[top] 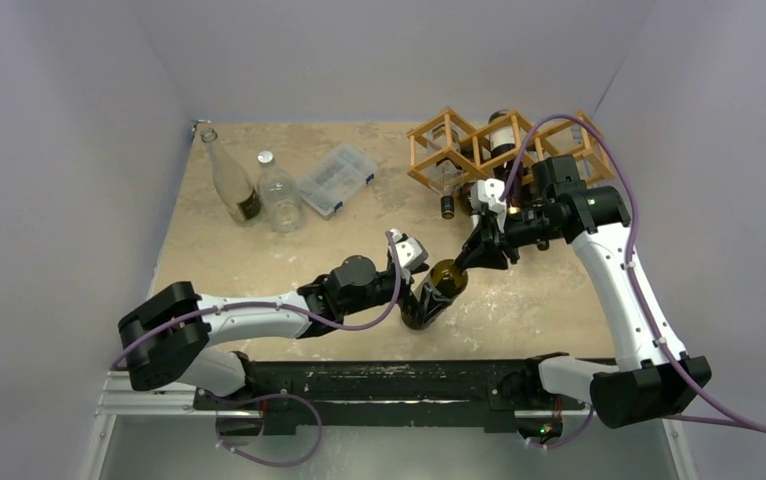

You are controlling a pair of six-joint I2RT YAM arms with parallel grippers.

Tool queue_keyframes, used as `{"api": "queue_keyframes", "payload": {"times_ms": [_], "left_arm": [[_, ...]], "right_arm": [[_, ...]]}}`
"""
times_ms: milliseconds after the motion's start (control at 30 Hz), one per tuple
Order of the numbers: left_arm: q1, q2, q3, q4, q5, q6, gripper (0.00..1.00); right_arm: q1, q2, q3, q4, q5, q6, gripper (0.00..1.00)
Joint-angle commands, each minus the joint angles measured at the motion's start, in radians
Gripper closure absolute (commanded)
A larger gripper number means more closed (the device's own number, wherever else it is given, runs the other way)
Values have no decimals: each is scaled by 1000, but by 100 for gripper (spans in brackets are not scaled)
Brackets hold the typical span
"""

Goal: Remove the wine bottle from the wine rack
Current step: Place the wine bottle at the center of the board.

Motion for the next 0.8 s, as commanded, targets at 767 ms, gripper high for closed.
{"api": "queue_keyframes", "payload": {"times_ms": [767], "left_arm": [[82,-101,105,88,242,129,6]], "right_arm": [[104,16,121,77,64,115,100]]}}
